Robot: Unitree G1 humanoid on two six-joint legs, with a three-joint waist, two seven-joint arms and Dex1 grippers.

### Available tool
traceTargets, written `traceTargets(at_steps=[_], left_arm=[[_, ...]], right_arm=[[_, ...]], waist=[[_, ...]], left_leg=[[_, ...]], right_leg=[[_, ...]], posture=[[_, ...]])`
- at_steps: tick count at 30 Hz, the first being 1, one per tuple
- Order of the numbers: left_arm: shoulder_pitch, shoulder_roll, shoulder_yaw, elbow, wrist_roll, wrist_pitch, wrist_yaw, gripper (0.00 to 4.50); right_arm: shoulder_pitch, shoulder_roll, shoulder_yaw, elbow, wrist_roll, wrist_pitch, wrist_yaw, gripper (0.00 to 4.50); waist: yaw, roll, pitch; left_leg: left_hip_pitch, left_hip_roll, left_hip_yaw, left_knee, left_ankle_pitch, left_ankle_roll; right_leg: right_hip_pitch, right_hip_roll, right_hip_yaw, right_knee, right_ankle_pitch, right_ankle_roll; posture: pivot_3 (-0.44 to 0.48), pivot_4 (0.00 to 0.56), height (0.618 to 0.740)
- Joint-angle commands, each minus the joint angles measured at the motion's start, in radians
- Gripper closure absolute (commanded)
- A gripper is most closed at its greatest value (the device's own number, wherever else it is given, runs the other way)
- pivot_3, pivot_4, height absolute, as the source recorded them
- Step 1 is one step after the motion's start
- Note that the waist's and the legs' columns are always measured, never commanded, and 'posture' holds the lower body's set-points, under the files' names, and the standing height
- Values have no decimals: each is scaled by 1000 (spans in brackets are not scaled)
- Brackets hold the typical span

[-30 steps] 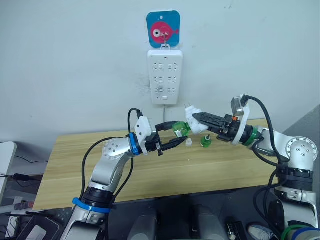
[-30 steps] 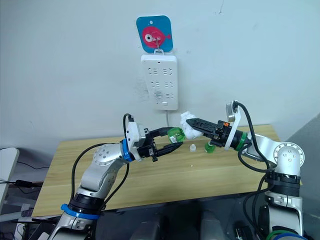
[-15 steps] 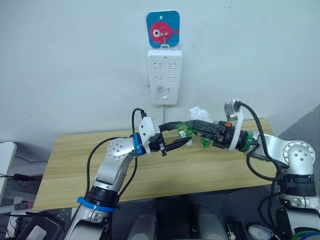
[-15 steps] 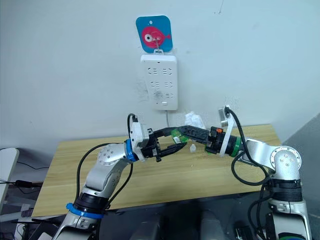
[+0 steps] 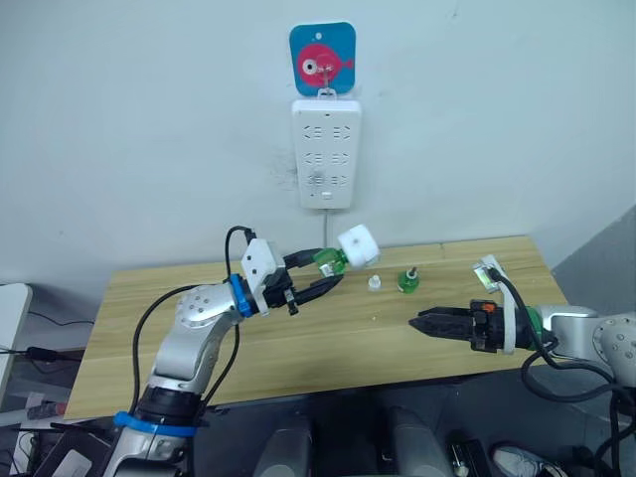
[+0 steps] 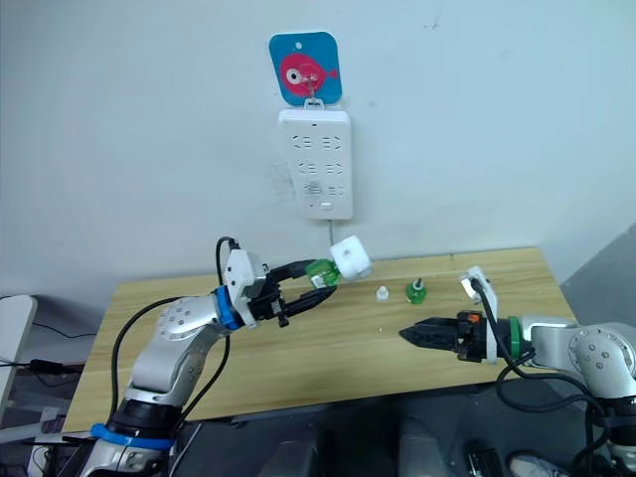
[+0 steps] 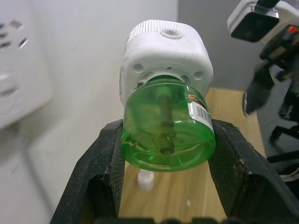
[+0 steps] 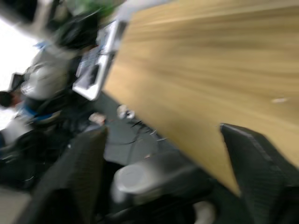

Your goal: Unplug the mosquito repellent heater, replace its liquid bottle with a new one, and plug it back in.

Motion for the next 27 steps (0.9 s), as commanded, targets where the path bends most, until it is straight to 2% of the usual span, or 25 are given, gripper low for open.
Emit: traceTargets(at_steps=[1,6,7,8,17,27], left_arm=[[39,38,58,-96,-47,19,10,2303],[62,55,73,-119,-52,31,28,2303],[64,55,75,-121,-51,31,32,2303],[65,54,75,-123,-50,32,37,2303],[76,56,73,-135,-54,37,50,2303],[69,52,64,-126,-51,32,47,2303]], right_arm=[[13,-33,20,122,-145,-107,150,2081],[-34,-17,33,241,-250,-150,251,3954],[-45,-12,32,255,-263,-151,261,4275],[-56,-6,31,265,-272,-150,274,4472],[-114,27,-3,280,-282,-98,309,4472],[-113,34,-12,252,-318,-91,319,4472]], waist=[[2,0,0],[2,0,0],[2,0,0],[4,0,0],[9,0,0],[15,0,0]], left_leg=[[0,0,0,0,0,0],[0,0,0,0,1,-1],[1,0,0,0,1,-1],[1,0,0,0,1,-1],[0,0,-1,0,1,-2],[0,0,-1,0,1,-2]], right_leg=[[0,0,0,-1,0,0],[1,-1,0,0,0,0],[1,-1,0,0,0,0],[1,-1,0,0,0,0],[0,-2,0,-1,0,0],[0,-3,0,-1,0,0]], posture=[[81,161,740],[81,161,740],[118,162,740],[118,162,740],[120,163,740],[109,162,740]])
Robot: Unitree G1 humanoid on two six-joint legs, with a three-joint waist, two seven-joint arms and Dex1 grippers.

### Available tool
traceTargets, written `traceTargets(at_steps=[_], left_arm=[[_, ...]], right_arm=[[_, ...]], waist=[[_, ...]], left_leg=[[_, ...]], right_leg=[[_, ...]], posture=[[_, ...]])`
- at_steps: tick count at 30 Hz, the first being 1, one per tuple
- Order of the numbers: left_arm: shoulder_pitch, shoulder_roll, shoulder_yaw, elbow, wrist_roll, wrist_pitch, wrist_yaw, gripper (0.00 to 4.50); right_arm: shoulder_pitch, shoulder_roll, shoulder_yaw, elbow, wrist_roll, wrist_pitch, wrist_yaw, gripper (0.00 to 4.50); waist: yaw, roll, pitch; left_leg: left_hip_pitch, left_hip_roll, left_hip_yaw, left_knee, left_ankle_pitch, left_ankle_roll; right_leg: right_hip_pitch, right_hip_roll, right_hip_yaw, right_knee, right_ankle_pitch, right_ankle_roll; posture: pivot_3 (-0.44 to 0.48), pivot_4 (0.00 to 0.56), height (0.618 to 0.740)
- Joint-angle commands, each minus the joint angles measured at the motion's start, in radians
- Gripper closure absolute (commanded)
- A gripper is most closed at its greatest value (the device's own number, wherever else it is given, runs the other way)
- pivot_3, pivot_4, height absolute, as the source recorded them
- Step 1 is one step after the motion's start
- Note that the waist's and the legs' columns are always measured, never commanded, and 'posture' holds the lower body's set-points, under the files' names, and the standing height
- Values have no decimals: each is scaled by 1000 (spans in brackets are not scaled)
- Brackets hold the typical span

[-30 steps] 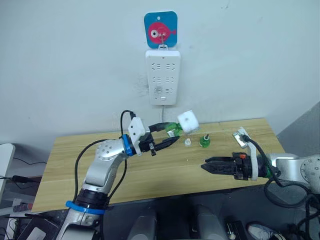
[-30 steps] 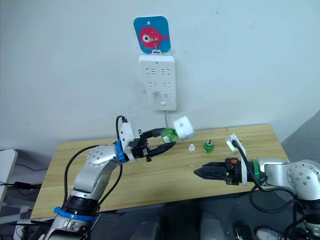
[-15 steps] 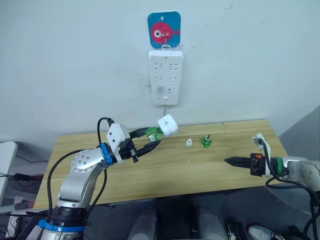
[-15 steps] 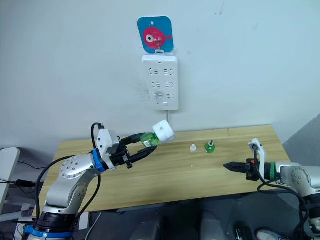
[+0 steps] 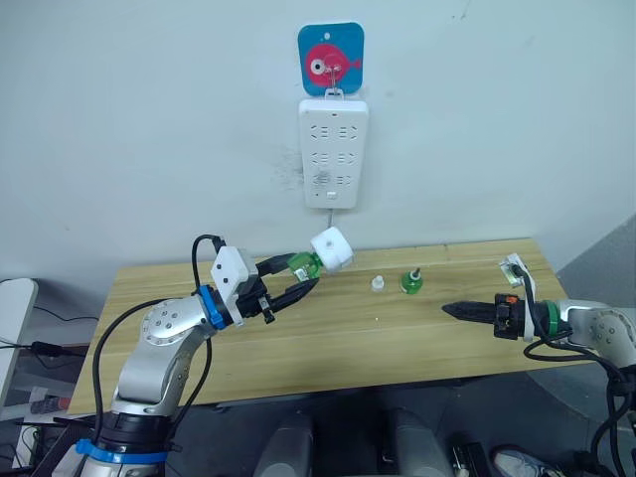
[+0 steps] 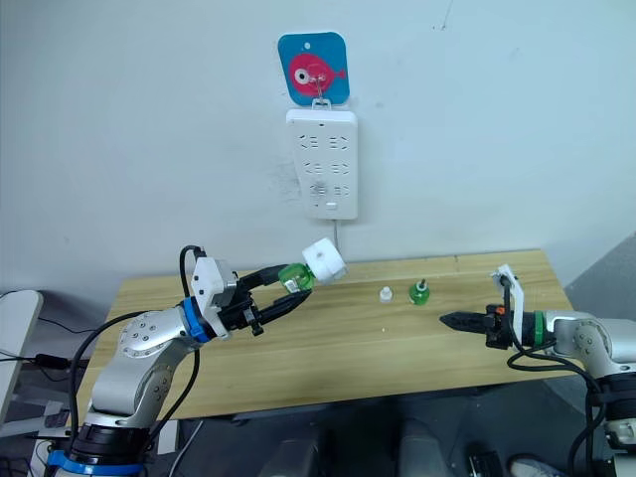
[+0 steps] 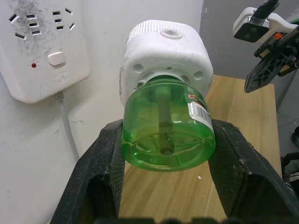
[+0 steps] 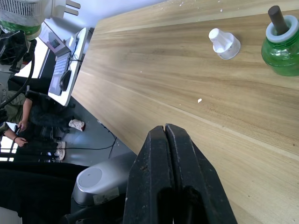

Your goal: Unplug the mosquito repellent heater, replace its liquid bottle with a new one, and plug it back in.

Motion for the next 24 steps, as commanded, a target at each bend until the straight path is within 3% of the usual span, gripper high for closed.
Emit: traceTargets(at_steps=[1,24], left_arm=[[-11,-1,7,-34,-20,-9,-2,2303],[-10,-9,-4,-42,-19,-14,-7,2303]], right_arm=[[-7,-3,-37,-34,1,12,18,4472],[-37,8,-46,-45,-10,40,17,4472]], waist=[[0,0,0],[0,0,0]], left_leg=[[0,0,0,0,0,0],[0,0,0,0,0,0]], right_leg=[[0,0,0,0,0,0],[0,0,0,0,0,0]], posture=[[102,159,740],[108,145,740]])
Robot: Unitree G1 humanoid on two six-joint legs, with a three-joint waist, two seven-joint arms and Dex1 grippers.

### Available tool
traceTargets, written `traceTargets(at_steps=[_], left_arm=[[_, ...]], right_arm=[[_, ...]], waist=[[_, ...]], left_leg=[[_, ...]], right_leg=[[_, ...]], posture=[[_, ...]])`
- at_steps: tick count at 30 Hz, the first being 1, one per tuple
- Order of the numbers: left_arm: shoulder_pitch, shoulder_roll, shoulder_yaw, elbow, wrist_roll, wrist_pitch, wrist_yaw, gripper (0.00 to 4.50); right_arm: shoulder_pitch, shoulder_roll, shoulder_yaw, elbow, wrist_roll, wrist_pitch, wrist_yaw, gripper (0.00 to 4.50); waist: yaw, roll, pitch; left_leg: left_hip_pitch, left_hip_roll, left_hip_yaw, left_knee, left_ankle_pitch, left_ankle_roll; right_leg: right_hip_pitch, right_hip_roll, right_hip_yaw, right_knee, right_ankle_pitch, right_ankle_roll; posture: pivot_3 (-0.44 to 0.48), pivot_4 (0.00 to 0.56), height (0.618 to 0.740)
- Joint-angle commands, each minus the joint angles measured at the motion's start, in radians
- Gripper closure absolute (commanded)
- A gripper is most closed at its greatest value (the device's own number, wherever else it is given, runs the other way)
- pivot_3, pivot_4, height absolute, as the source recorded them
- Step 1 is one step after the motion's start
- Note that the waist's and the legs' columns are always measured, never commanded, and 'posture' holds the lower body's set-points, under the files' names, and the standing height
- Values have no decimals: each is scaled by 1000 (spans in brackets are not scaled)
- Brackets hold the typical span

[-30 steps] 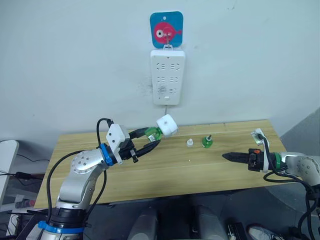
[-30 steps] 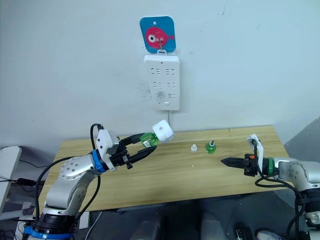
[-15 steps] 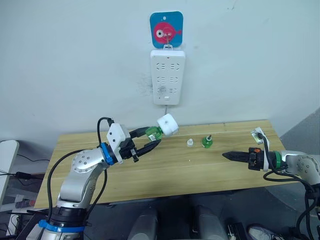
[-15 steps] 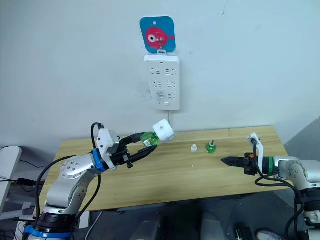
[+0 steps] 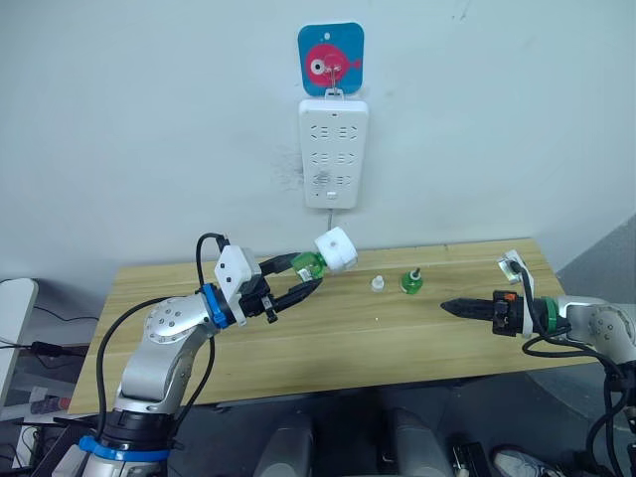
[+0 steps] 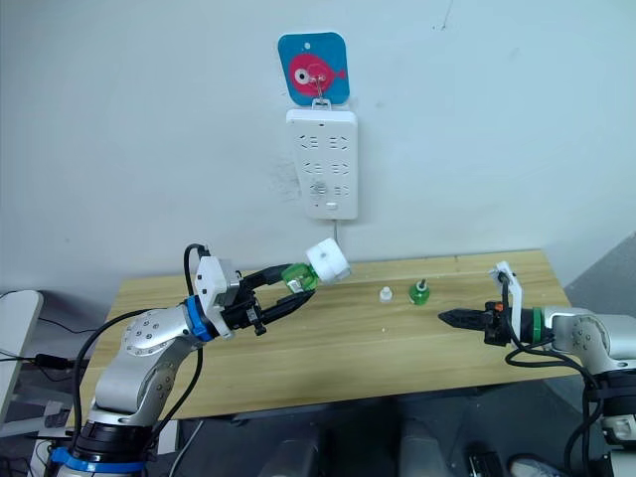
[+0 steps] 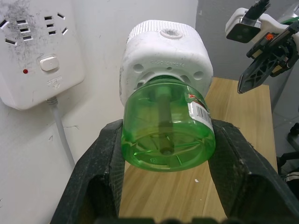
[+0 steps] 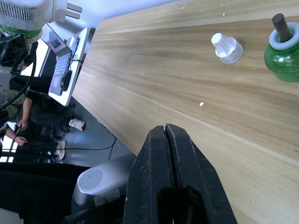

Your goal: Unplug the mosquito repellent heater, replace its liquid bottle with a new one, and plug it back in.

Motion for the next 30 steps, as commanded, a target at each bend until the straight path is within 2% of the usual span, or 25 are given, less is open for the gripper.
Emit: traceTargets(at_steps=[1,15,16,18,20,26,30], left_arm=[[0,-4,7,-42,-19,-14,2,2303],[-4,-9,5,-39,-18,-16,3,2303],[-3,-8,6,-39,-18,-16,2,2303],[-1,-9,7,-38,-18,-16,3,2303],[2,-11,7,-37,-18,-17,4,2303],[5,-25,6,-35,-12,-15,21,2303],[4,-23,11,-28,-16,-15,24,2303]], right_arm=[[-17,-1,-35,-37,5,5,16,4472],[-14,18,-58,-78,6,2,-1,4472],[-4,31,-52,-100,-37,-74,-19,4472],[34,57,5,-174,-209,-376,-23,4472],[51,95,21,-212,-279,-520,-31,4472],[108,153,54,-329,-335,-631,-30,4472],[122,164,52,-379,-322,-629,-27,4472]], waist=[[0,0,0],[0,0,-1],[0,0,-1],[0,0,-1],[0,0,-2],[0,0,-2],[0,-1,-2]], left_leg=[[0,0,0,0,0,0],[0,0,0,0,0,0],[0,0,0,0,0,0],[0,0,0,0,0,0],[0,0,1,0,0,0],[0,0,0,0,0,-1],[0,0,0,1,0,0]], right_leg=[[0,0,0,0,0,0],[0,0,0,0,0,0],[0,0,0,0,0,0],[-1,0,0,1,0,0],[-1,0,0,1,0,0],[-1,0,0,1,0,0],[-1,0,0,1,0,0]], posture=[[108,142,740],[106,142,740],[103,145,740],[103,145,740],[100,147,740],[97,150,740],[89,152,740]])
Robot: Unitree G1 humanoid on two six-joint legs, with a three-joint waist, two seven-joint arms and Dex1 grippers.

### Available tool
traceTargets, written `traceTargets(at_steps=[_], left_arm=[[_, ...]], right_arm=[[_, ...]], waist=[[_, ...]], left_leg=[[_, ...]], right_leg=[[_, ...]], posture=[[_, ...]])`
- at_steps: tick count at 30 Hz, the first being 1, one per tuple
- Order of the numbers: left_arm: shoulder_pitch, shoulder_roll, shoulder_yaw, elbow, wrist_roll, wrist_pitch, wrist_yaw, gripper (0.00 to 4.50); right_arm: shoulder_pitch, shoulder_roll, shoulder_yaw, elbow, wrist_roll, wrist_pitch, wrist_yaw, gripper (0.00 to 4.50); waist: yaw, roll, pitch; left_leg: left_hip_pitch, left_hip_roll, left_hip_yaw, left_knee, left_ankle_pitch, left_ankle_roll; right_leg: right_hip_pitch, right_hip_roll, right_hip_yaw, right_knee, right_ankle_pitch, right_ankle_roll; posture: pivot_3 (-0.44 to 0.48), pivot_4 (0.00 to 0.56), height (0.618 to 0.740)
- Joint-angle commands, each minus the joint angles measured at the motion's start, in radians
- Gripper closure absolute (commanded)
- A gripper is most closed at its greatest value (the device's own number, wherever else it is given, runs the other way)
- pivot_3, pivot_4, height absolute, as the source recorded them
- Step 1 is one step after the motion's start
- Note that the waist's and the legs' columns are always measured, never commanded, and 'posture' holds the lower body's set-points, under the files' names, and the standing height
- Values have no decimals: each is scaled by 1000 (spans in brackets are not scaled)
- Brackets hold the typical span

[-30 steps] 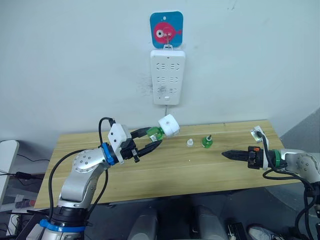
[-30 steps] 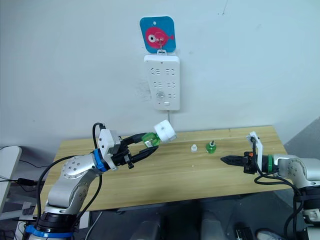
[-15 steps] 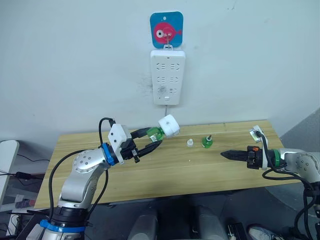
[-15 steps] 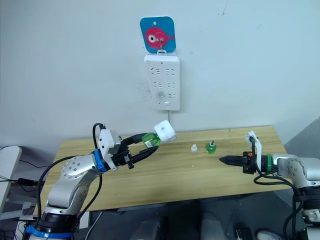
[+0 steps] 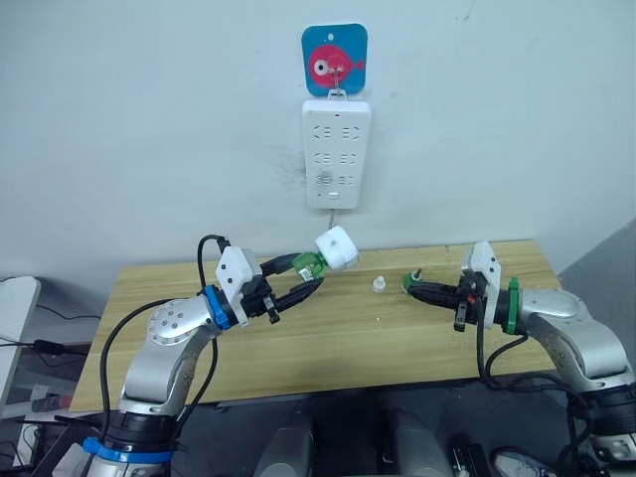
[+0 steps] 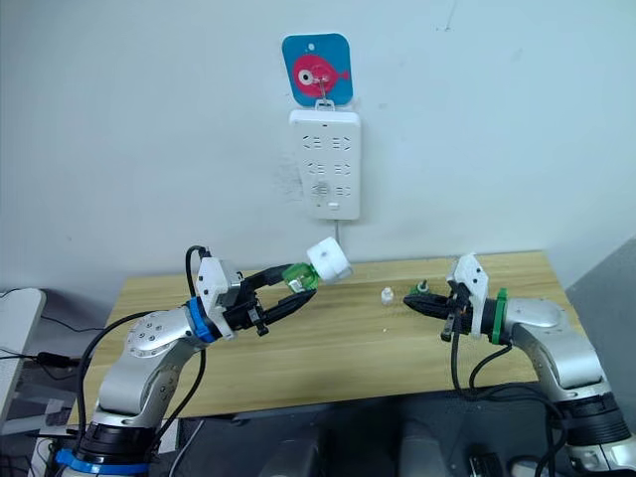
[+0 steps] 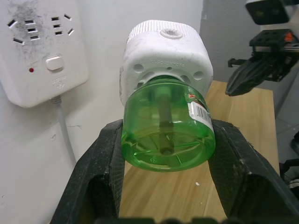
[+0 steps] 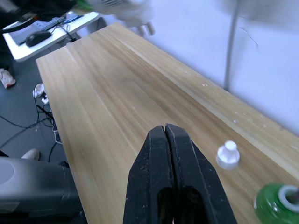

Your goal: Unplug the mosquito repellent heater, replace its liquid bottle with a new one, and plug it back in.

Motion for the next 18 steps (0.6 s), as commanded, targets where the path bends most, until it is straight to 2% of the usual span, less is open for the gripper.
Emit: traceTargets(at_steps=[1,18], left_arm=[[0,1,13,-25,-17,-13,-1,2303],[6,10,17,-3,-18,-15,-30,2303]], right_arm=[[5,-9,-5,-77,11,-21,21,4472],[-4,-7,-11,-126,42,33,19,4472]], waist=[[0,0,0],[-2,0,0]], left_leg=[[0,0,0,0,0,0],[0,0,0,0,0,0]], right_leg=[[0,0,0,0,0,0],[0,0,0,0,0,0]], posture=[[86,151,740],[74,155,740]])
